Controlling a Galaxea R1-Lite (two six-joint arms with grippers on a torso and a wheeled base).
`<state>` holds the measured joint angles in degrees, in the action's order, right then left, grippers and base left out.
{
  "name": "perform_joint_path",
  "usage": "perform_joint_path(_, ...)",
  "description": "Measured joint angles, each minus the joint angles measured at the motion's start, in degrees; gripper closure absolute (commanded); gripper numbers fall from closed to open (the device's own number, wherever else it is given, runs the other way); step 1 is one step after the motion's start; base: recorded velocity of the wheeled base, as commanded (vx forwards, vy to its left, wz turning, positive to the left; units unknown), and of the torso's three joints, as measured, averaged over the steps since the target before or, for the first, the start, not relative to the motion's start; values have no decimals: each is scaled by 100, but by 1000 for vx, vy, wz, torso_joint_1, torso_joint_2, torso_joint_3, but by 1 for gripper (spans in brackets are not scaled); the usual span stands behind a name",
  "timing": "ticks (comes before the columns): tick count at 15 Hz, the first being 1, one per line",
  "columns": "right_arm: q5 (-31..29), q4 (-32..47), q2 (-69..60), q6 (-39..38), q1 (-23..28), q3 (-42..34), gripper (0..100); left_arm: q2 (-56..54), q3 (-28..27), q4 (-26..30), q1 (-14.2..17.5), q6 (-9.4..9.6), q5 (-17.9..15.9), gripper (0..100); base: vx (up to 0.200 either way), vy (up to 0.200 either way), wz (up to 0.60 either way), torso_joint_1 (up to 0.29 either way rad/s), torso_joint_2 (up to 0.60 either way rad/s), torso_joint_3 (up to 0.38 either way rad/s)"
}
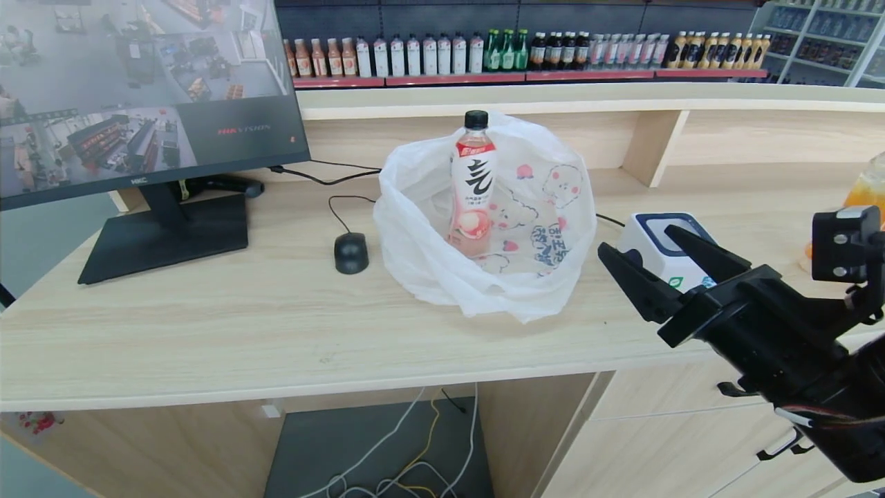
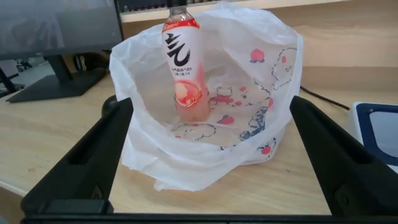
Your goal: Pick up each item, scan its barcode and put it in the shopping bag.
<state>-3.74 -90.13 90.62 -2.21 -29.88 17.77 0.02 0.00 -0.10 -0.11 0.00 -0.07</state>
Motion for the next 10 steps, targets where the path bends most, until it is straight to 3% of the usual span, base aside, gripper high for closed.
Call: perform_joint_path(10,-5,16,-113,35,150,-223,0,0,0,10,11,-18,5,0,0,-200,0,2,4,3)
